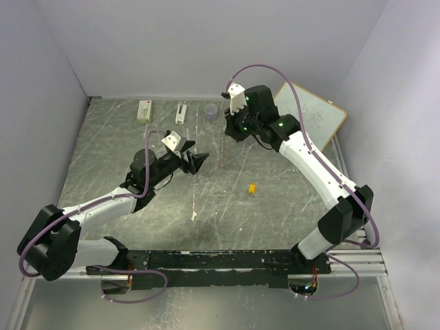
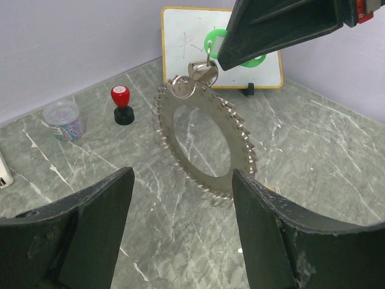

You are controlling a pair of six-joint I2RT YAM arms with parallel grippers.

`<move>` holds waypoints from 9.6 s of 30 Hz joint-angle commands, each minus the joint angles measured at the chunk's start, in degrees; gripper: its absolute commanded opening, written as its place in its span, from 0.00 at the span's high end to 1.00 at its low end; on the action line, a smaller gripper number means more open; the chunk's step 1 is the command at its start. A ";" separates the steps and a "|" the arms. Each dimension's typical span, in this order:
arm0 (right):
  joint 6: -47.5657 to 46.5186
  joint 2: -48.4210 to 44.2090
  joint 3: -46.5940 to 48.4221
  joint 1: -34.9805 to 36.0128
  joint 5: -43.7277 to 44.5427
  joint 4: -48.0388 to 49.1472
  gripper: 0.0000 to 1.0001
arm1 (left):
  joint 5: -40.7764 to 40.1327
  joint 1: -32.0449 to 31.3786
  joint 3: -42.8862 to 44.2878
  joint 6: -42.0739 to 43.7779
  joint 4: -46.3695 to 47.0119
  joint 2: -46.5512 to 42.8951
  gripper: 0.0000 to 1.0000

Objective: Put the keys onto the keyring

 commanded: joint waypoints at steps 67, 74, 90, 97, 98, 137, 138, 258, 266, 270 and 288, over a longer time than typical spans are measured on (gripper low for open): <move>-0.11 -13.12 -20.28 -0.26 -16.14 26.69 1.00 | 0.66 5.78 -12.19 -10.07 23.49 0.36 0.10; -0.74 -7.26 -24.11 1.97 -26.24 28.10 1.00 | -2.64 5.79 -13.38 -8.05 13.89 -12.14 0.10; -2.20 1.26 -24.91 -2.28 -19.33 25.28 1.00 | -3.59 5.96 -13.60 -6.74 10.59 -14.31 0.10; 0.07 2.11 -24.04 -6.11 -7.21 22.96 0.45 | -2.20 5.96 -13.34 -7.71 13.03 -11.68 0.11; 0.98 1.72 -24.37 -6.34 -5.68 24.06 0.32 | -2.07 5.96 -13.31 -7.79 12.96 -11.66 0.11; 10.69 23.80 -18.35 4.69 2.99 33.37 0.37 | -10.02 6.62 -11.90 -9.18 4.87 -14.85 0.19; 11.09 24.35 -17.90 4.78 2.87 33.33 0.38 | -10.05 6.66 -11.90 -9.06 4.76 -14.79 0.19; 6.55 -14.80 -32.90 -3.37 -39.23 53.72 1.00 | 11.60 7.46 -12.11 -17.14 26.20 -6.11 0.20; 7.44 -14.70 -32.73 -3.34 -40.21 54.89 1.00 | 14.09 7.34 -10.93 -19.27 31.01 -2.12 0.21; 7.79 -14.87 -32.73 -3.35 -40.09 55.20 1.00 | 14.78 7.29 -11.02 -19.92 32.17 -1.33 0.22; 7.49 -15.22 -33.17 -3.36 -38.81 54.90 1.00 | 19.22 5.93 -9.79 -21.54 34.49 1.36 0.23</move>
